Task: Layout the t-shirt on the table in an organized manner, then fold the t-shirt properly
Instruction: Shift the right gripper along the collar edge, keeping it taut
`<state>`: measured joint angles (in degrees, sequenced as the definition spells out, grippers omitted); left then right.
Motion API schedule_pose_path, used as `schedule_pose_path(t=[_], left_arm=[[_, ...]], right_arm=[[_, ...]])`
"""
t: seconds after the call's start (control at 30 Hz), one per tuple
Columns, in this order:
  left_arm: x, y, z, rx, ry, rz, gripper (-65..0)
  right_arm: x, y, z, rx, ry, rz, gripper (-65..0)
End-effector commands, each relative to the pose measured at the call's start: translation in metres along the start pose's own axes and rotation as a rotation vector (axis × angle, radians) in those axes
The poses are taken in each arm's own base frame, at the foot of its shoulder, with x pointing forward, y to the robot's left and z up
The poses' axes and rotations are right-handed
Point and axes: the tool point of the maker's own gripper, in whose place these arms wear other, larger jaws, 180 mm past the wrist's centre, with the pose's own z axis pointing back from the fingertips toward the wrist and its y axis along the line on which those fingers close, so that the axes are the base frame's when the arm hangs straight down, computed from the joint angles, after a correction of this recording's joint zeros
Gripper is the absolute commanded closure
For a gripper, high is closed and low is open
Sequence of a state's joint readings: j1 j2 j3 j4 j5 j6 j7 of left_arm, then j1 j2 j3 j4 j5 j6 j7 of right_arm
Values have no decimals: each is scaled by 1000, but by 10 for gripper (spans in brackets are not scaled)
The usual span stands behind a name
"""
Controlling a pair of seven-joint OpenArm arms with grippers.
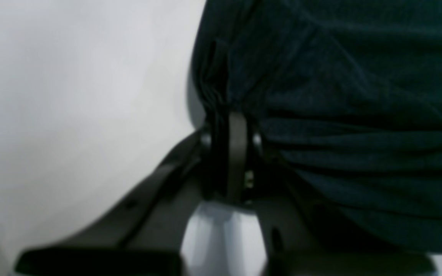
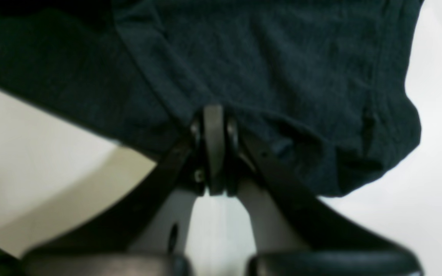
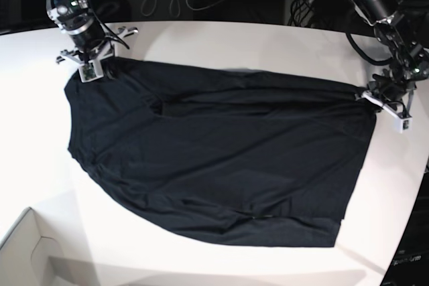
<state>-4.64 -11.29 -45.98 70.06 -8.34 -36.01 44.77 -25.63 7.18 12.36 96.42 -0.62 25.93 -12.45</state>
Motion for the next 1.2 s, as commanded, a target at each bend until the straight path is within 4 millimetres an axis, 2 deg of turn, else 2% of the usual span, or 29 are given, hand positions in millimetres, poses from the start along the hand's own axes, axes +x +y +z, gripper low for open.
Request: schedule_pose_path(t=[0.0,0.1,0.27,0.37,0.53,0.87,1.03,1.17], left_arm=[[11,6,3,16,-22,-11,0],[11,6,3,16,-22,-11,0],[11,6,3,16,-22,-11,0],[11,5,3,15,-22,-10,0],[11,5,3,15,-22,-10,0],[11,5,3,15,-22,-10,0],[11,5,3,15,-22,-10,0],[11,5,3,15,-22,-10,0]], right_arm=[[11,-4,4,0,-42,14,0],[12,-4,5,0,-40,17,-1],[0,-5,3,0,42,21,-133],[4,-7,-3,-3,45,22,-213],[6,-7,-3,-4,40,23,-268],[3,-7,-3,-2,46,22,-241],[2,-6,-3,-2,49,21,-146],[-7,-6,-4,1,71,10,-78]])
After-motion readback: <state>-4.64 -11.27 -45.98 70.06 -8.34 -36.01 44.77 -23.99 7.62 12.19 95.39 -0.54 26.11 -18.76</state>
